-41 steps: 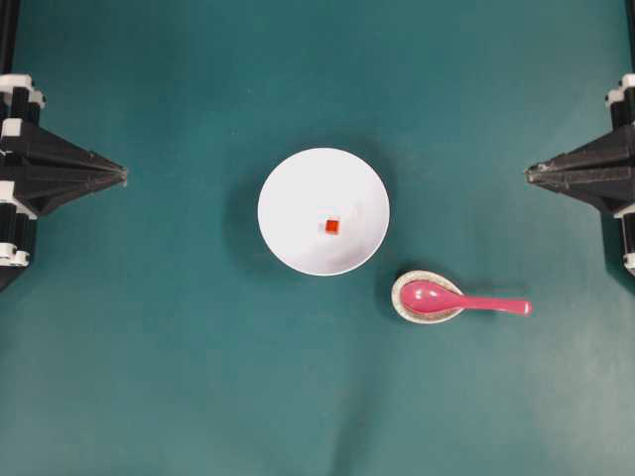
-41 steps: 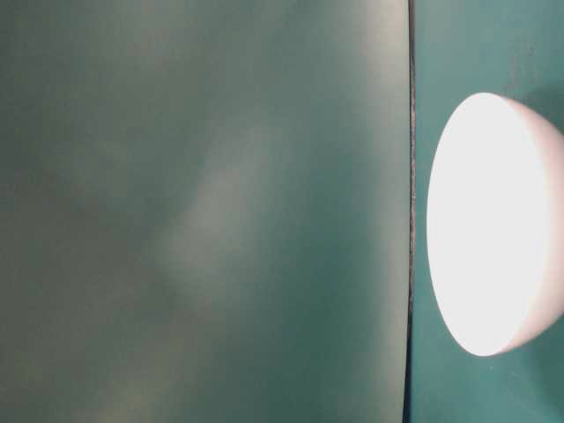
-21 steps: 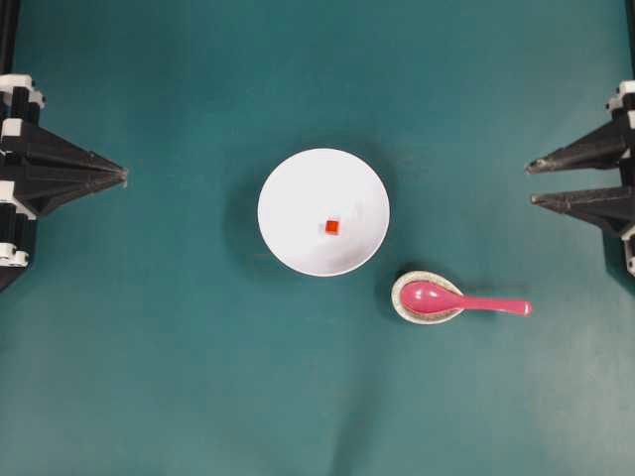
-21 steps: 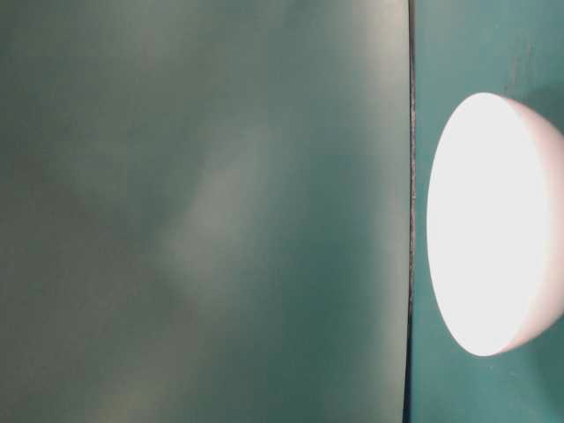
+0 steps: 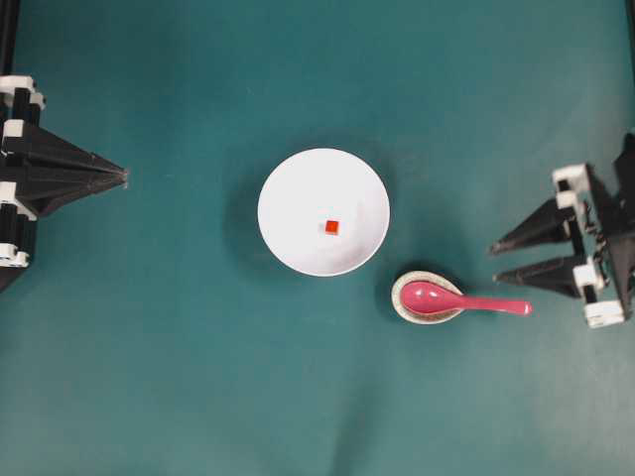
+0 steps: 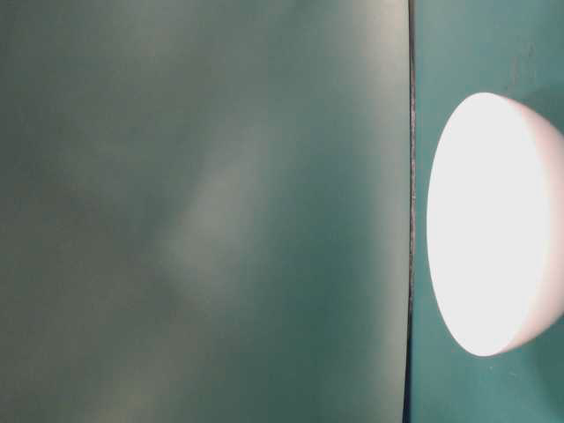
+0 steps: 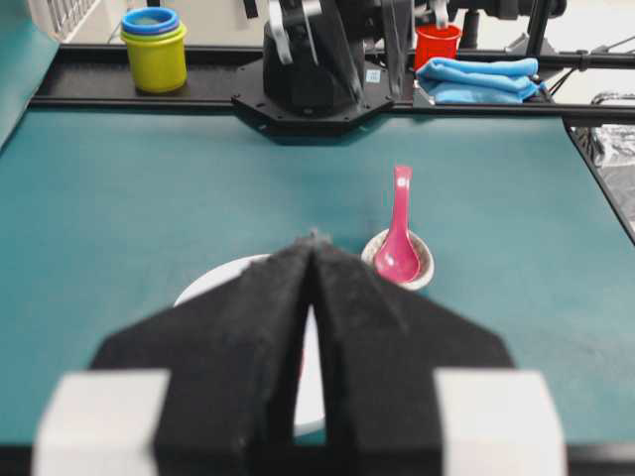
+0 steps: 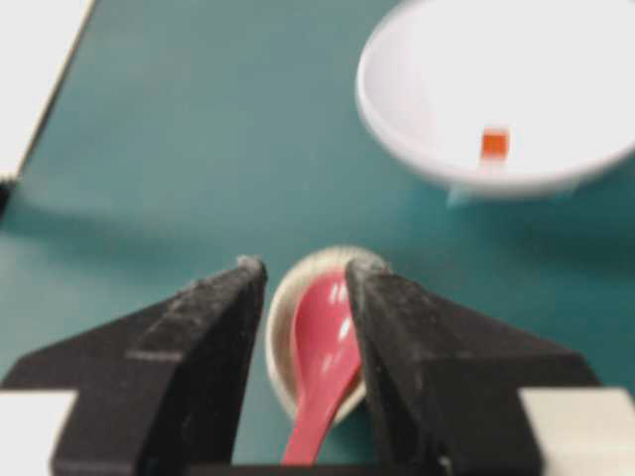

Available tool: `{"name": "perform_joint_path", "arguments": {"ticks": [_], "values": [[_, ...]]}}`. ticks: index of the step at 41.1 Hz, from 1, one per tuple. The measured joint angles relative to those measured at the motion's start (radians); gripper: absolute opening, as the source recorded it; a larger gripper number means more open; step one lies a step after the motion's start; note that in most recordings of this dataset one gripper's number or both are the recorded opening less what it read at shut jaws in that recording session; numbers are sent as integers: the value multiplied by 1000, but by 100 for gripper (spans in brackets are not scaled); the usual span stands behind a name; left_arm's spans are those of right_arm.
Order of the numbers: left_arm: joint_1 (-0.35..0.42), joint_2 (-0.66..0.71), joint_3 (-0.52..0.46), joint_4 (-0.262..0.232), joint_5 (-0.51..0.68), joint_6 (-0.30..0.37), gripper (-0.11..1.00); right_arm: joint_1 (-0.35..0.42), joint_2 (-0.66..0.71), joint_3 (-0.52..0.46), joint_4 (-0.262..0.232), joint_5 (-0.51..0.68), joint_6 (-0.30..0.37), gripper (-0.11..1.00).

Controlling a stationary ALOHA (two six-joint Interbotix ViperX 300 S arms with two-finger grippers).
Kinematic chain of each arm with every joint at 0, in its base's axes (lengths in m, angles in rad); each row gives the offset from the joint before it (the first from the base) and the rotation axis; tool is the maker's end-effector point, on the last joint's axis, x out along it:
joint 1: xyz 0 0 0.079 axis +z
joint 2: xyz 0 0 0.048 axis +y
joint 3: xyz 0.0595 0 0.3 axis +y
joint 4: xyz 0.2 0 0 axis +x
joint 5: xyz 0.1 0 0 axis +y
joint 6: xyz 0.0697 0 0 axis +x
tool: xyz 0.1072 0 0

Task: Grip the spoon and scoop the red block from the bowl with right arm.
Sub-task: 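Lower the right gripper over the spoon handle and close on it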

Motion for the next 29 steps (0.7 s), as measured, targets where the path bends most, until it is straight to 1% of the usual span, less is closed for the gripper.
{"name": "perform_joint_path", "arguments": {"ticks": [2,5,10,16,19,21,24,29], "values": [[-2,0,0,0,5,-2,0,34,46,18,46,-64,0,46],[-2,0,0,0,9,-2,0,101,135,43,138,-176,0,46],[0,0,0,0,18,-2,0,216,255,52,275,-313,-2,46],[0,2,0,0,26,-2,0,351,379,49,436,-416,-2,46],[-2,2,0,0,28,-2,0,407,423,46,506,-446,-3,46],[0,0,0,0,28,-3,0,436,443,41,546,-463,-3,46],[-2,0,0,0,29,-18,0,472,465,35,588,-480,-3,46],[-2,0,0,0,38,-34,0,502,479,23,611,-488,-3,46]]}}
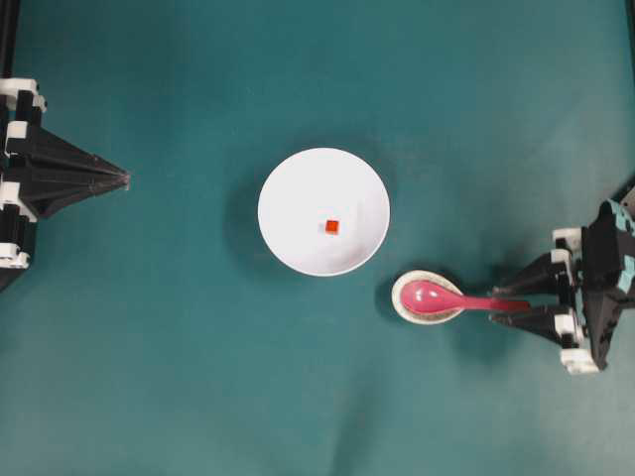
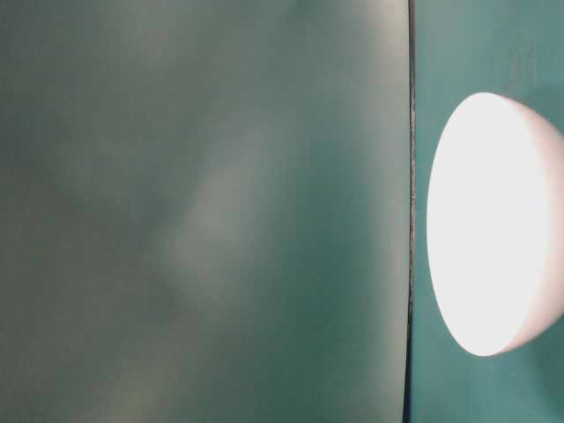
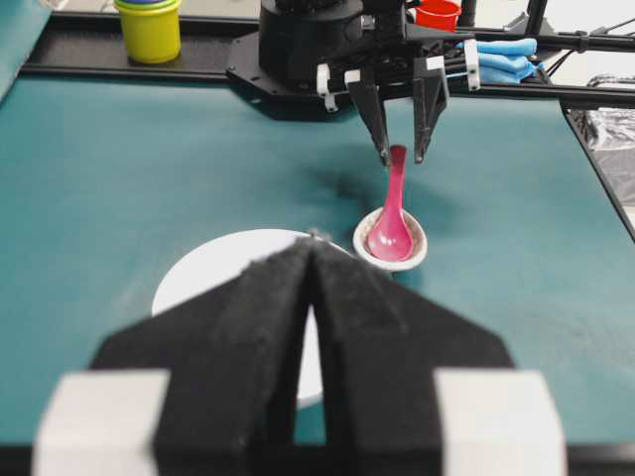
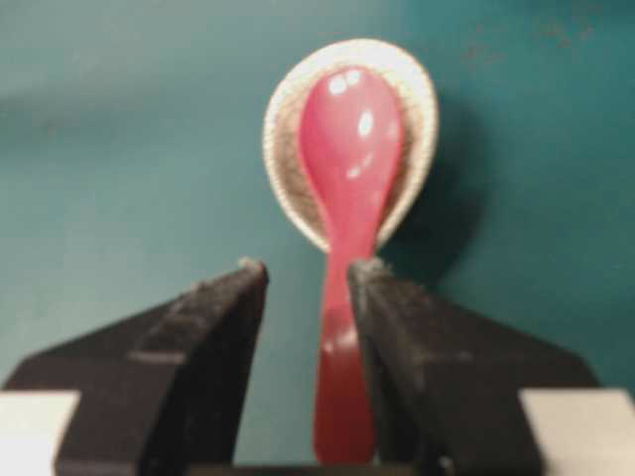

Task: Grip the spoon and scoop the red block from the bowl with right arm.
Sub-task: 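Lower the right gripper over the spoon handle and close on it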

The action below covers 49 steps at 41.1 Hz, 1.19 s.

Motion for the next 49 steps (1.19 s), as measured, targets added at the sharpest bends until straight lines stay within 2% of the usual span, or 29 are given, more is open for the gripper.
{"name": "perform_joint_path", "arguments": {"ticks": [14,39,49], "values": [[2,0,0,0,11,-5,0,11,46,5,26,-20,-9,46],[0,0,0,0,21,-11,0,11,150,6,31,-75,-21,46],[0,0,0,0,46,-55,0,11,173,8,29,-132,-23,46]]}}
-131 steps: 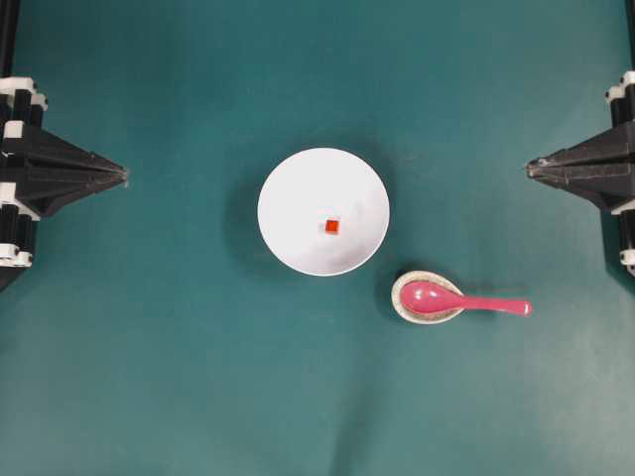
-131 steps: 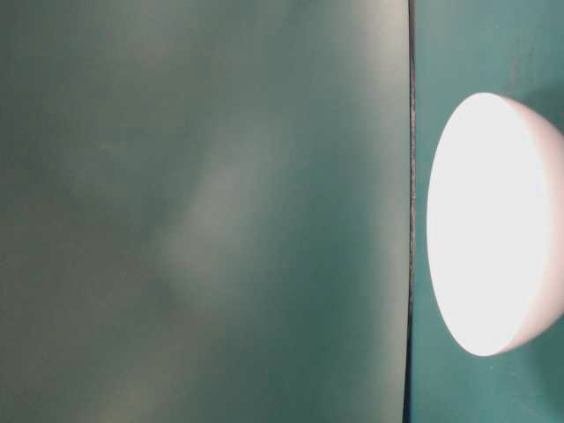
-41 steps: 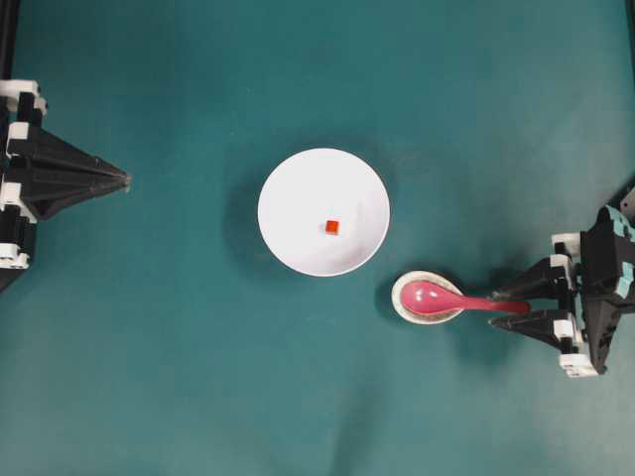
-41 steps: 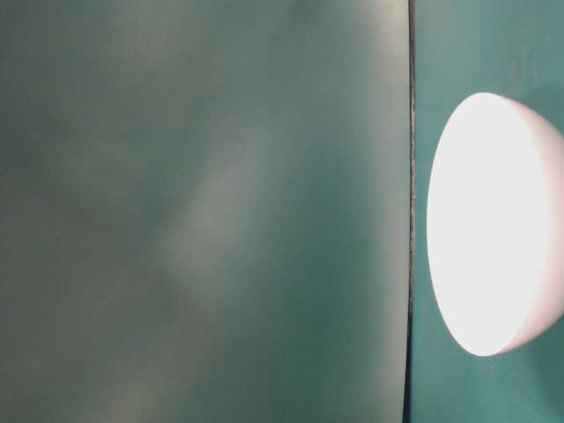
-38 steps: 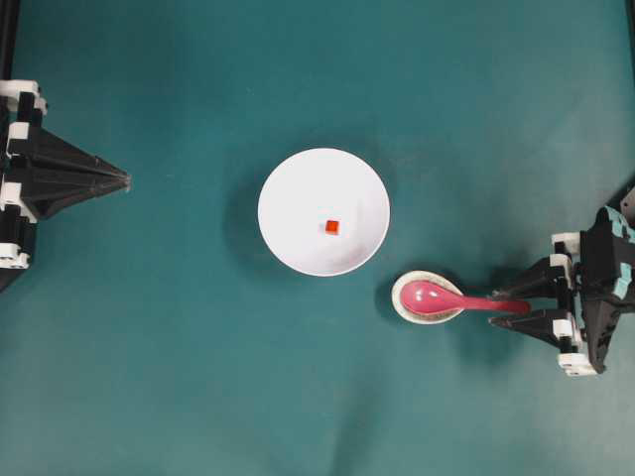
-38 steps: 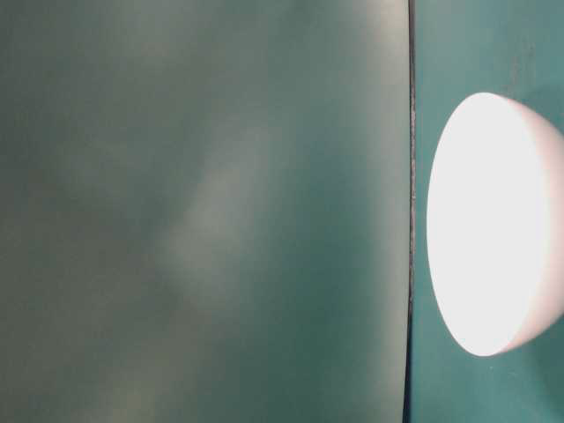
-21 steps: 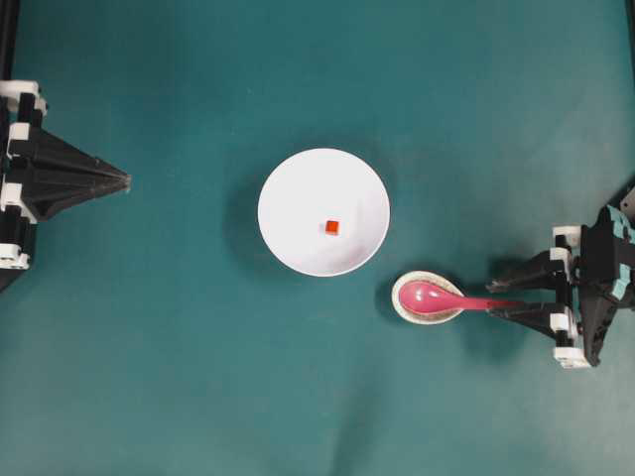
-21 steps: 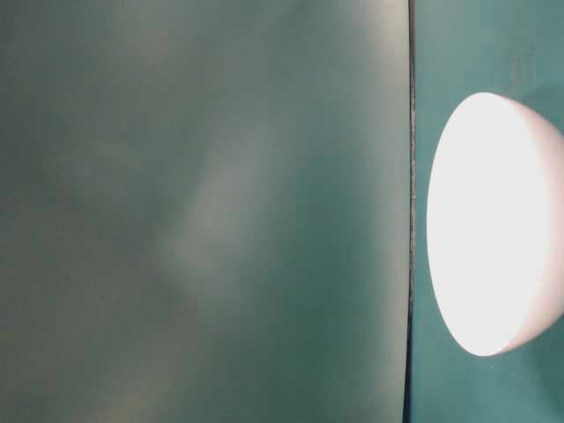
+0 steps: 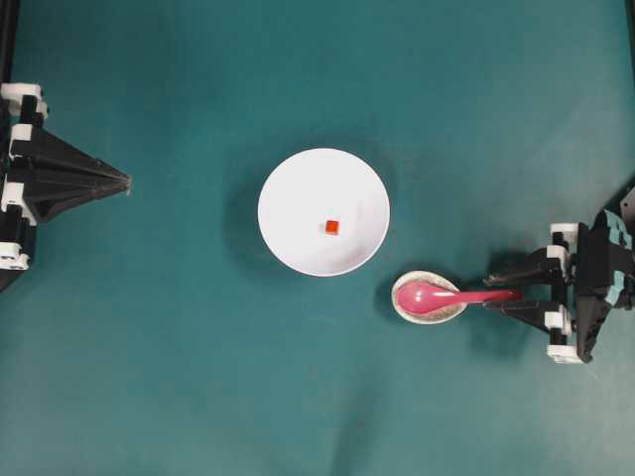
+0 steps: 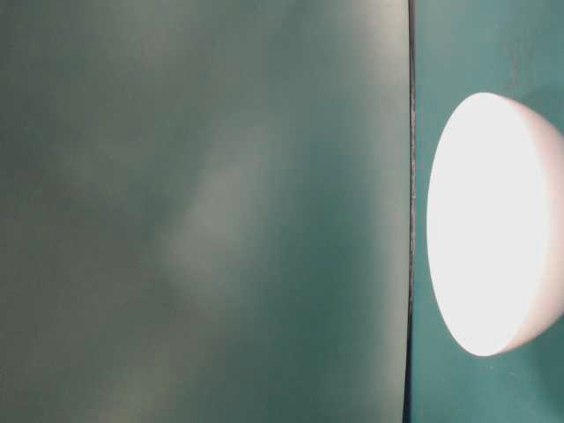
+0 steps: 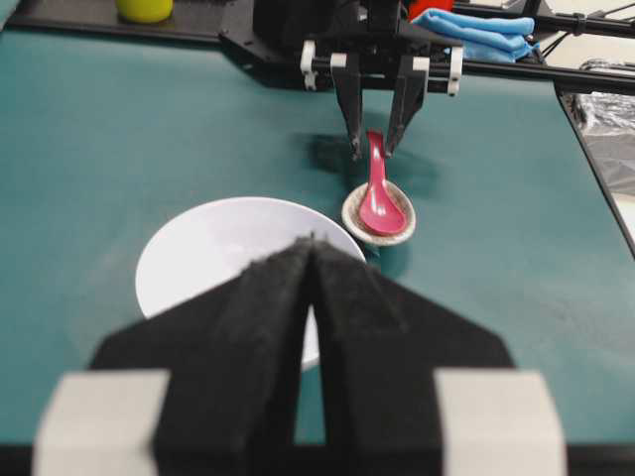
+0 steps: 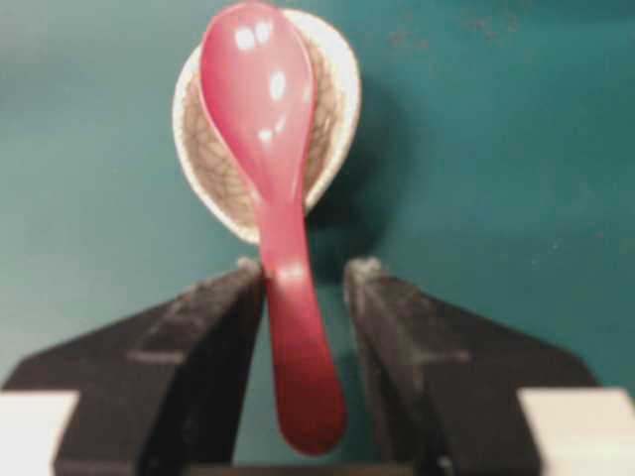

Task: Grip the spoon and scoop the red block from the bowl with right arm.
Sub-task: 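Lower the right gripper over the spoon handle and close on it, then lift the pink spoon out of the speckled spoon rest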

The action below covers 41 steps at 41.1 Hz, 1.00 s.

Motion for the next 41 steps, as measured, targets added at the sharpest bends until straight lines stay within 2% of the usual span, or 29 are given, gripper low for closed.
{"name": "perform_joint_path", "arguments": {"ticks": [41], "values": [[0,0,0,0,6,0,0,11,35,-15,-11,43,0,46]]}}
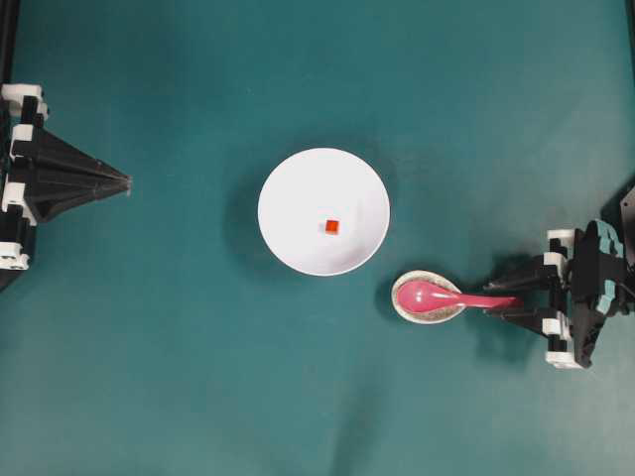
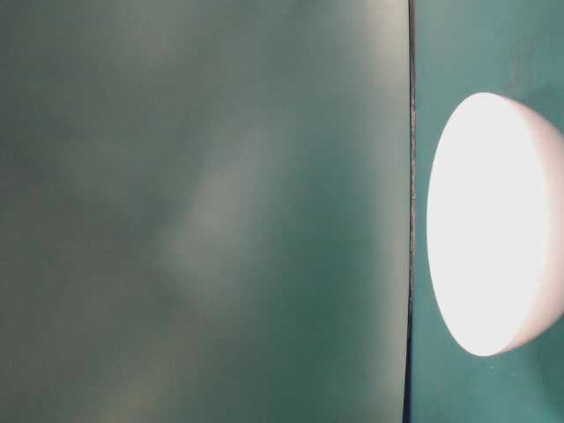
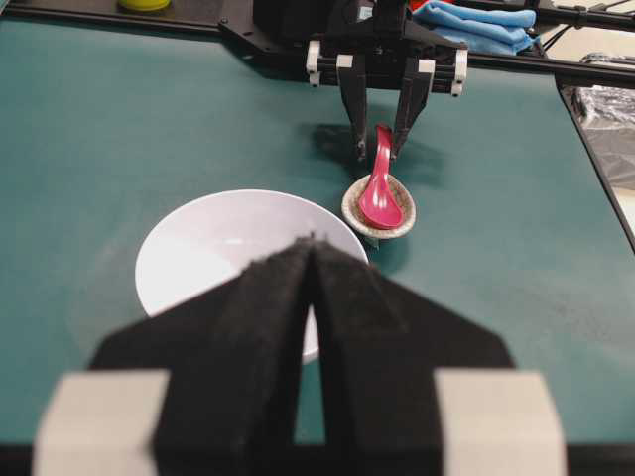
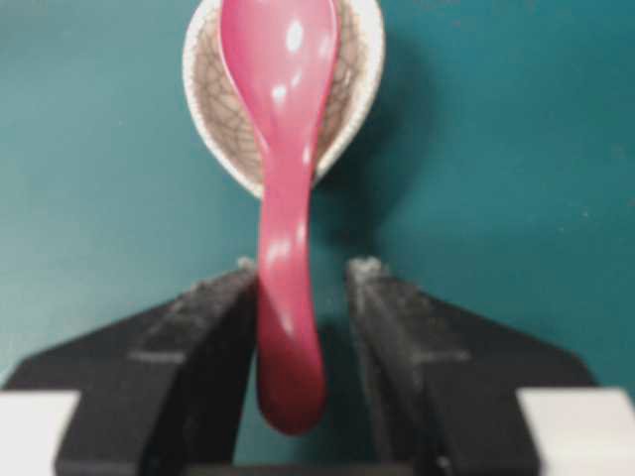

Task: Grip the spoon and scoop the red block from the bowl with right arm.
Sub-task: 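Lift the pink spoon out of the speckled spoon rest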

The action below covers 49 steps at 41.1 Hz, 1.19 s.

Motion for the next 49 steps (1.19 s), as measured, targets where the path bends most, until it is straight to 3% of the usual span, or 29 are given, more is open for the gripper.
{"name": "perform_joint_path", "arguments": {"ticks": [6,13,29,40,49], "values": [[0,0,0,0,0,0,0,0,0,2,0,-2,0,43],[2,0,0,0,0,0,0,0,0,2,0,-2,-9,21],[0,0,0,0,0,0,0,0,-12,-3,-3,-2,-34,21],[2,0,0,0,0,0,0,-3,-196,-3,-2,26,-74,21],[0,0,0,0,8,0,0,-137,-380,-43,-2,179,-160,21]]}}
